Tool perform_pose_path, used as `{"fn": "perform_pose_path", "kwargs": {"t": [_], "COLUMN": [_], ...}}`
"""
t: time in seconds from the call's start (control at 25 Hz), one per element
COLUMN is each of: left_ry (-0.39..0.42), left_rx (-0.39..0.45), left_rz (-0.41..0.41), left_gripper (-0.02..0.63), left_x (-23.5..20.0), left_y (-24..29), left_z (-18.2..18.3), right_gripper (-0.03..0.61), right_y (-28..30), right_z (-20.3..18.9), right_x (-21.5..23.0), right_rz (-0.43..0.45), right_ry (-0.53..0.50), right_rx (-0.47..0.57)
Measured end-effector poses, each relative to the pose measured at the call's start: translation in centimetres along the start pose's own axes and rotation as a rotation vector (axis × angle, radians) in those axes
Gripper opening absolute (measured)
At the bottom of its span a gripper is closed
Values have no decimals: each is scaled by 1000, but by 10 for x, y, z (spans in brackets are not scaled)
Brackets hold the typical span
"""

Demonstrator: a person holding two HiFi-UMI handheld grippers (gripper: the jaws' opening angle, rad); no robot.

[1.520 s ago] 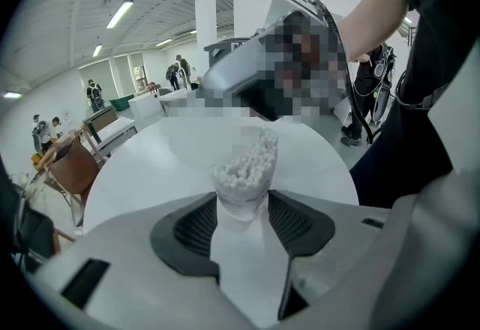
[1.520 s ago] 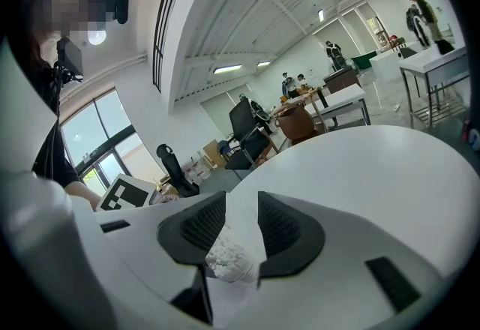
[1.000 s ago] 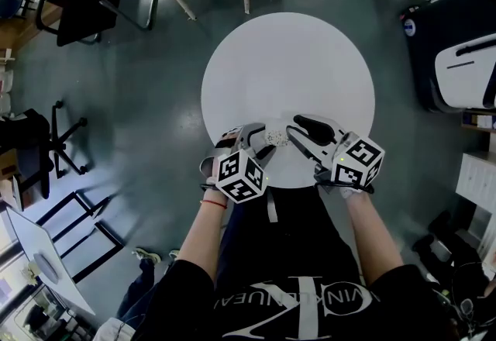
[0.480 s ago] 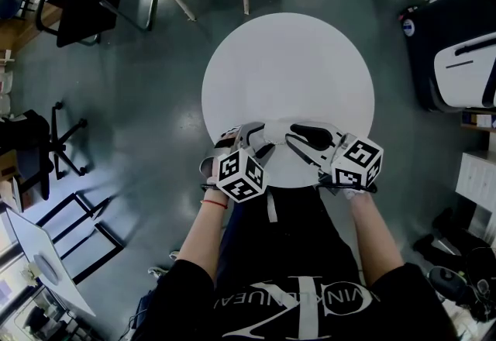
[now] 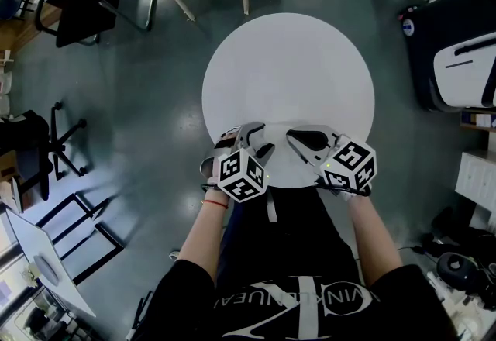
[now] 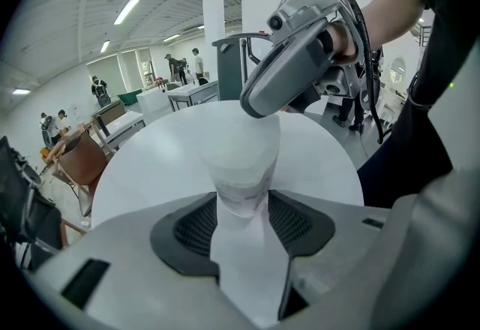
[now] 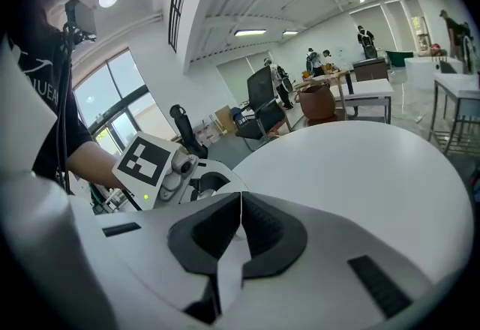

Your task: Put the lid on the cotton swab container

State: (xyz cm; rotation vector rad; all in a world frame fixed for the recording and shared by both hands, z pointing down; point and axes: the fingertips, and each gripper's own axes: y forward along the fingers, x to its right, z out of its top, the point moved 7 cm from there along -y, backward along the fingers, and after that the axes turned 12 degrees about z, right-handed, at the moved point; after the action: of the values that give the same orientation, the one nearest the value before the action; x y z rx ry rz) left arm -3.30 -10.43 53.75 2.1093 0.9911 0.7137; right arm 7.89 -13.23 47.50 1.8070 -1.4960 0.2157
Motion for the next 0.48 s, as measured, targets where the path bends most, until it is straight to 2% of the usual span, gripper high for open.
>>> {"fn": "perform_pose_path", "kwargs": {"t": [0.28, 0.48], "left_ry": [-6, -79], "left_rx": [5, 21], "left_rz": [-9, -9], "left_gripper": [221, 222], "left_x": [0, -3], "left_y": [-3, -15], "left_z": [-3, -16], "right_gripper": [3, 3], "right_y": [6, 8], "right_z": [2, 2], "right_x": [-9, -12], "right_rz": [-58, -85], "right_ry": [-135, -195], "right_rx": [-114, -151]}}
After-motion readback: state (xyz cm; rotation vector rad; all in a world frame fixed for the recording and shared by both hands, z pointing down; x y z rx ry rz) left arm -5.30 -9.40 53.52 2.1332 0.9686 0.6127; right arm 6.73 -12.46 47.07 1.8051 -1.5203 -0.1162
